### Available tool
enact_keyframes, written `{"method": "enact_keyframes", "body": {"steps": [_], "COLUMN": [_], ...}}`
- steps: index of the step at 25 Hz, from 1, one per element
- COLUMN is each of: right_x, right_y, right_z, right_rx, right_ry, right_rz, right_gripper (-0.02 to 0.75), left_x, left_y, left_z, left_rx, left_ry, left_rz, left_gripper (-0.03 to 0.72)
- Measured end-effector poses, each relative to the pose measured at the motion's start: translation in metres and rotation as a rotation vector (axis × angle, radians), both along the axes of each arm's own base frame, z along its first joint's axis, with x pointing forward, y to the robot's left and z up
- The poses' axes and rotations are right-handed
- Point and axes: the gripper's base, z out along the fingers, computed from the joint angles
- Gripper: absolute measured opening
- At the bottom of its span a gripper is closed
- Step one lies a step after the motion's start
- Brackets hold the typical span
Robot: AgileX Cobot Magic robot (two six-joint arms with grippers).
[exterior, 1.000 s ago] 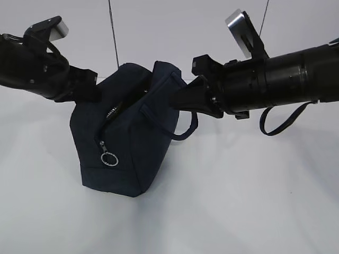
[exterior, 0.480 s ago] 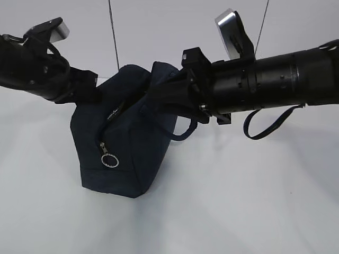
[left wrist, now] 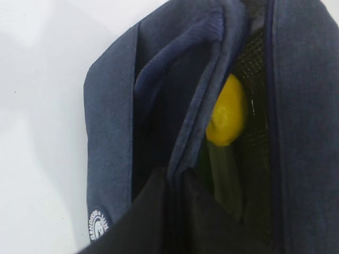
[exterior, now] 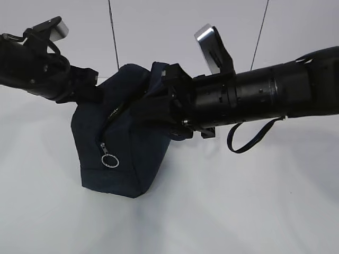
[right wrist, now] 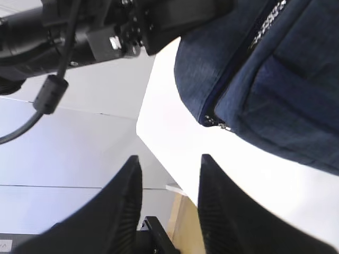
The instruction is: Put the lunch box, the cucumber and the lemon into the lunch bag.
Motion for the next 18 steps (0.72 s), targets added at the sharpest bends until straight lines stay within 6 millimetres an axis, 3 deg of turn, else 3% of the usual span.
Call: {"method": "enact_keyframes", "body": {"steps": [12, 18], "right_x": [0.022, 0.030], "right_y": [0.015, 0.019], "right_z": [-0.023, -0.034], "right_rx": [-0.007, -0.020], "right_ry": [0.033, 0.051], "right_rz": [-0.021, -0.024], "right_gripper": [0.300, 0.361], "left_x": [0.000, -0.001], "left_y": [-0.001, -0.001], "left_z": [0.000, 0.000], "left_rx": [-0.016, -0.020], "left_ry": [0.008, 0.016], "left_rz": [0.004, -0.002], "left_gripper": [0.020, 0.020]}}
